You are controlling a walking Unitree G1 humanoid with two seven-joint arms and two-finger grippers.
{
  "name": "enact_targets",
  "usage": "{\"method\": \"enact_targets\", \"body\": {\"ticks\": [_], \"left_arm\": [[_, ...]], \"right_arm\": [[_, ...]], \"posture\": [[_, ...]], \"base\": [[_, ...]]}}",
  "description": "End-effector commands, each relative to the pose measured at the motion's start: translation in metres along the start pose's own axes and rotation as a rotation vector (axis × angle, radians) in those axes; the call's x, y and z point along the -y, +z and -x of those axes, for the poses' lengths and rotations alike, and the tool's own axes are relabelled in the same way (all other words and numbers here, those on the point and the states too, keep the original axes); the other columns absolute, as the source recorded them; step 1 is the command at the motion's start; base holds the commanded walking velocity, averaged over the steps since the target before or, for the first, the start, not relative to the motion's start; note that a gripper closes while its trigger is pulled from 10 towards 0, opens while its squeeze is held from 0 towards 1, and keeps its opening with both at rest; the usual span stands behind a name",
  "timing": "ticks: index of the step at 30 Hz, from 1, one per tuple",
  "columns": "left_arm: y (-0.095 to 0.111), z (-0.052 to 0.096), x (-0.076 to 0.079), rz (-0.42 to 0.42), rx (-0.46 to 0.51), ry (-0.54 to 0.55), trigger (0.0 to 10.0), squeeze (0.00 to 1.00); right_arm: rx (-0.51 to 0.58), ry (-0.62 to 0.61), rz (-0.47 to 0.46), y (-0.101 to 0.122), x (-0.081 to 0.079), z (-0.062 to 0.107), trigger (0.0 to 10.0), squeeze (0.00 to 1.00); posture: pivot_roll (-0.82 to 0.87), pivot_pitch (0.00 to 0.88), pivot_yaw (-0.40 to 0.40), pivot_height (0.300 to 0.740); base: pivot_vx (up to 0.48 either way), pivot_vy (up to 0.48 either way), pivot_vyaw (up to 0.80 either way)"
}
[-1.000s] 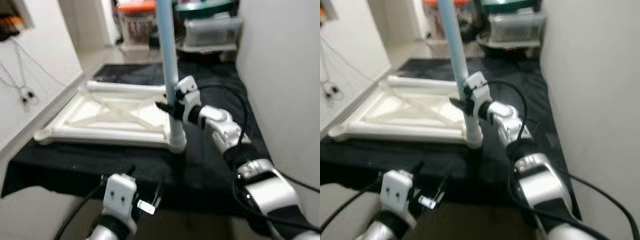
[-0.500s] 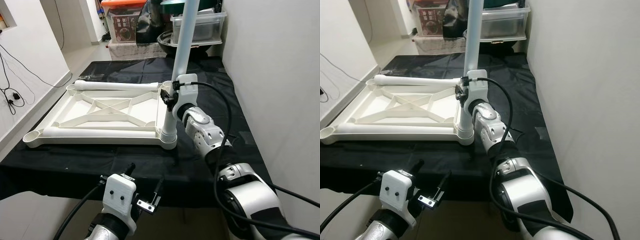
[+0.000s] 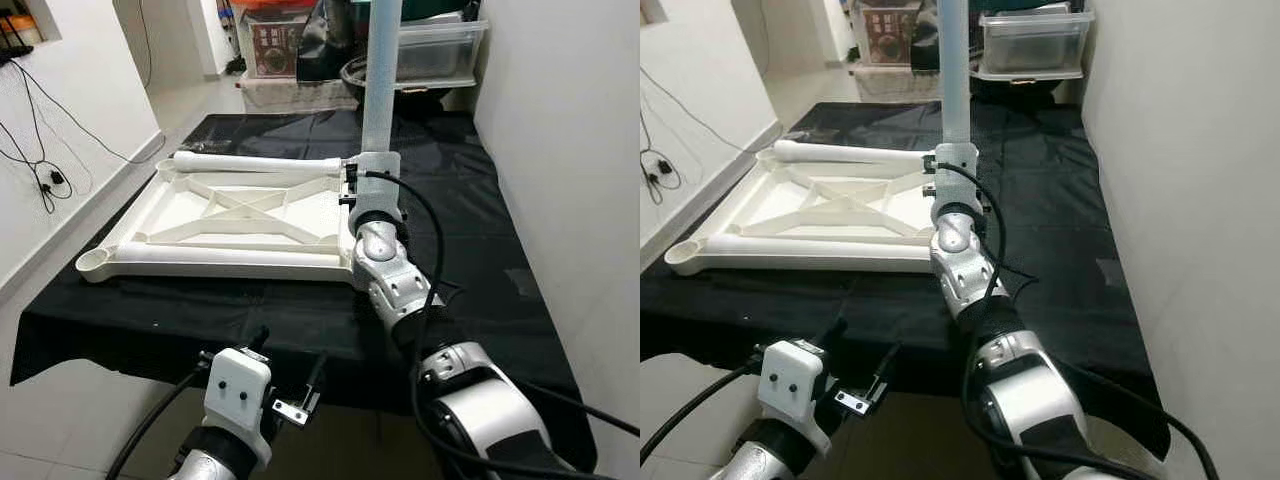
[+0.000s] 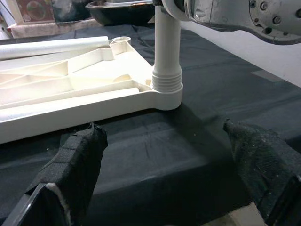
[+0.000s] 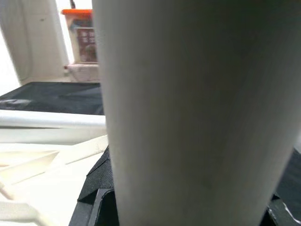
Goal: Building children table
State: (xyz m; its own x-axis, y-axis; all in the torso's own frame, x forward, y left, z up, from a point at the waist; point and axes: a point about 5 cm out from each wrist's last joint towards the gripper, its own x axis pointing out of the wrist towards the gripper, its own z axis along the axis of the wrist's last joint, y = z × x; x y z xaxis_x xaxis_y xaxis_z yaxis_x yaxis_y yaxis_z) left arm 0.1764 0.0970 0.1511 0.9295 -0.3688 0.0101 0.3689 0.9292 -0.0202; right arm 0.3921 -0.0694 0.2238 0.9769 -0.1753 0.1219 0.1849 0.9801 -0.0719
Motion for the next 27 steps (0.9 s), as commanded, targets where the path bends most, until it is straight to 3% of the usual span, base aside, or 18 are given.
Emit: {"method": "enact_targets", "body": {"ticks": [1,6,8,11,20,27], "left_arm": [[-0.003,0.001,-0.002,-0.011,-0.016,0.004,10.0,0.00],[-0.004,0.000,-0.001,-0.009,-0.015,0.005,10.0,0.00],[-0.004,0.000,-0.001,-0.009,-0.015,0.005,10.0,0.00],[-0.004,-0.001,-0.001,-0.009,-0.013,0.006,10.0,0.00],[-0.004,0.000,-0.004,-0.014,-0.016,0.014,10.0,0.00],[-0.006,-0.003,-0.004,-0.015,-0.016,0.010,10.0,0.00]], "right_arm": [[-0.156,-0.074,0.070,-0.039,0.012,0.005,10.0,0.00],[-0.290,-0.348,0.028,-0.052,0.015,0.018,10.0,0.00],[-0.290,-0.348,0.028,-0.052,0.015,0.018,10.0,0.00],[-0.334,-0.481,0.029,-0.058,0.016,0.026,10.0,0.00],[-0.375,-0.516,-0.049,-0.063,0.011,0.033,10.0,0.00],[-0.332,-0.531,-0.061,-0.049,0.006,0.033,10.0,0.00]], "posture": [[0.07,0.104,0.039,0.740],[0.07,0.108,0.032,0.740],[0.07,0.108,0.032,0.740],[0.08,0.110,0.030,0.740],[0.08,0.111,0.028,0.740],[0.07,0.102,0.035,0.740]], "base": [[0.000,0.000,0.00],[0.000,0.000,0.00],[0.000,0.000,0.00],[0.000,0.000,0.00],[0.000,0.000,0.00],[0.000,0.000,0.00]]}}
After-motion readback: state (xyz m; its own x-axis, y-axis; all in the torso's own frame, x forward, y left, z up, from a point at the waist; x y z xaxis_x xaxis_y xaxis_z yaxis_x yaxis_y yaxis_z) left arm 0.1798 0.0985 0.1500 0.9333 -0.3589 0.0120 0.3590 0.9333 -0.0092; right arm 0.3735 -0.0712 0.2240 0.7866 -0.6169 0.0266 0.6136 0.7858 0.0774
